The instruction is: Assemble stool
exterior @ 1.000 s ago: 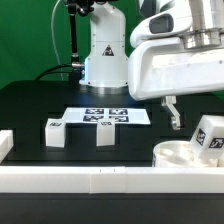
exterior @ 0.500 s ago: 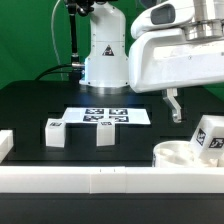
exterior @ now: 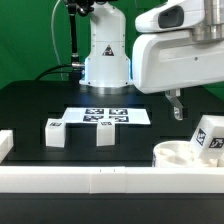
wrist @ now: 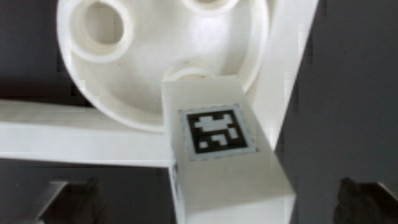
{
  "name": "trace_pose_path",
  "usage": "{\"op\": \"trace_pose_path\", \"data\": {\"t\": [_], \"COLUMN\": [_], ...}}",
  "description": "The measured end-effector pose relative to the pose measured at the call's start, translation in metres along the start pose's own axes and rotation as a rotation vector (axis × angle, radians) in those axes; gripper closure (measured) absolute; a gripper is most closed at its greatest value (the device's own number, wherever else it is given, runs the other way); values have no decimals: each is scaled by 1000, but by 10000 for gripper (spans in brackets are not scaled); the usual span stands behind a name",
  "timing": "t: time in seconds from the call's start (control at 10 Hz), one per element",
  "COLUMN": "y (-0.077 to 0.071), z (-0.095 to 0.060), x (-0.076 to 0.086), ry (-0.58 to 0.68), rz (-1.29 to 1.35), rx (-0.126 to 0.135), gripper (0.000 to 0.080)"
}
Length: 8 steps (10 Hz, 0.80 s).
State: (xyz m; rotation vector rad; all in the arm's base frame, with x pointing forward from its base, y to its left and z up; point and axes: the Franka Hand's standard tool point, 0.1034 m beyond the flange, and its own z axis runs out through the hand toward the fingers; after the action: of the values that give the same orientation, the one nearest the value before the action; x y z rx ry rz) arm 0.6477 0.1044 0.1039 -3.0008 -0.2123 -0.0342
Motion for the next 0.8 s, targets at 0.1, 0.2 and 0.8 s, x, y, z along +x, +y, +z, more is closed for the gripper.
{"op": "trace_pose_path", "data": {"t": [0.1,0.2,0.8], "y": [-1,-4,-7], "z": [1,2,8], "x": [-2,-10,-3], "ry": [-50,-148,-227], "rz": [-1,-3,-107], "rx": [8,23,-58], "gripper": [151,151,151]}}
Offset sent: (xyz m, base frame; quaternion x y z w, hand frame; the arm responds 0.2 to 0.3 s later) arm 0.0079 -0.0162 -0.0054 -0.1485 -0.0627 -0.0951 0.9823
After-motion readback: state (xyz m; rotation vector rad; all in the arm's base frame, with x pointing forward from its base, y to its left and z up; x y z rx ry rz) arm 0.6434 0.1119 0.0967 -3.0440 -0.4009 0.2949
